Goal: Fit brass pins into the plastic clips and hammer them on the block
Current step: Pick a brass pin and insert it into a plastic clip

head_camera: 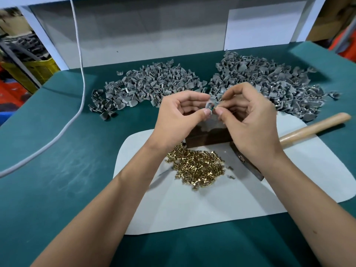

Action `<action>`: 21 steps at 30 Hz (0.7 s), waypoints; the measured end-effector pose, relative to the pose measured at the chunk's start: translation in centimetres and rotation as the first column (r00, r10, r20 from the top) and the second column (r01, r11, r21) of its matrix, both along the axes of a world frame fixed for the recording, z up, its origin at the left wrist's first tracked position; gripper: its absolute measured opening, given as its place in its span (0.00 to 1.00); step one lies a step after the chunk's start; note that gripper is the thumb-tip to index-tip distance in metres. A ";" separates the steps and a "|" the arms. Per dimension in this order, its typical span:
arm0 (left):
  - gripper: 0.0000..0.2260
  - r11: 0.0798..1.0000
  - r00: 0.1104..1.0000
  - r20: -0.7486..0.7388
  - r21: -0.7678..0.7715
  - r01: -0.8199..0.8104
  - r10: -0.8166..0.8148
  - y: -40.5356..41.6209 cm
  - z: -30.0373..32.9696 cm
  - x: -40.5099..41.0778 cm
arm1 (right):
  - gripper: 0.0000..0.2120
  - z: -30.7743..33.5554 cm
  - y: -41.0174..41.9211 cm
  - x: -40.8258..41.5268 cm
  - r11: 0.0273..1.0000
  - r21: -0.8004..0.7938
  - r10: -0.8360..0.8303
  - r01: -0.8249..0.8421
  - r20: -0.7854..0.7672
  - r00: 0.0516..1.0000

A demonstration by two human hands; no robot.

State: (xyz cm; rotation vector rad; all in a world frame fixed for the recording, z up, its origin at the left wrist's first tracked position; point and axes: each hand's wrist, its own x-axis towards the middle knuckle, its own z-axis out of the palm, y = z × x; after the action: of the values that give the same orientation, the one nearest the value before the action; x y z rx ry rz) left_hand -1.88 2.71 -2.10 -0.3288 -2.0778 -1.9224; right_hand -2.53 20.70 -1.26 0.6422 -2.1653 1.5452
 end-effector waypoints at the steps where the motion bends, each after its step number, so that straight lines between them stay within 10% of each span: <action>1: 0.12 1.000 1.000 -0.003 -0.009 0.005 -0.005 0.1 0.0 0.0 | 0.11 0.1 0.0 0.0 1.000 0.009 -0.010 0.010 -0.012 1.000; 21: 0.08 0.989 0.987 0.073 0.023 -0.145 0.143 2.8 0.3 0.5 | 0.07 -0.3 -0.6 0.7 0.942 0.246 -0.139 0.227 -0.328 0.934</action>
State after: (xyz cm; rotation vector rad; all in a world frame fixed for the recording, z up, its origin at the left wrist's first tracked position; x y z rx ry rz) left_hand -1.33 5.52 -1.80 -0.1018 -2.0550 -1.9012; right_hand -1.84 20.14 -1.61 0.6915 -2.1470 0.9755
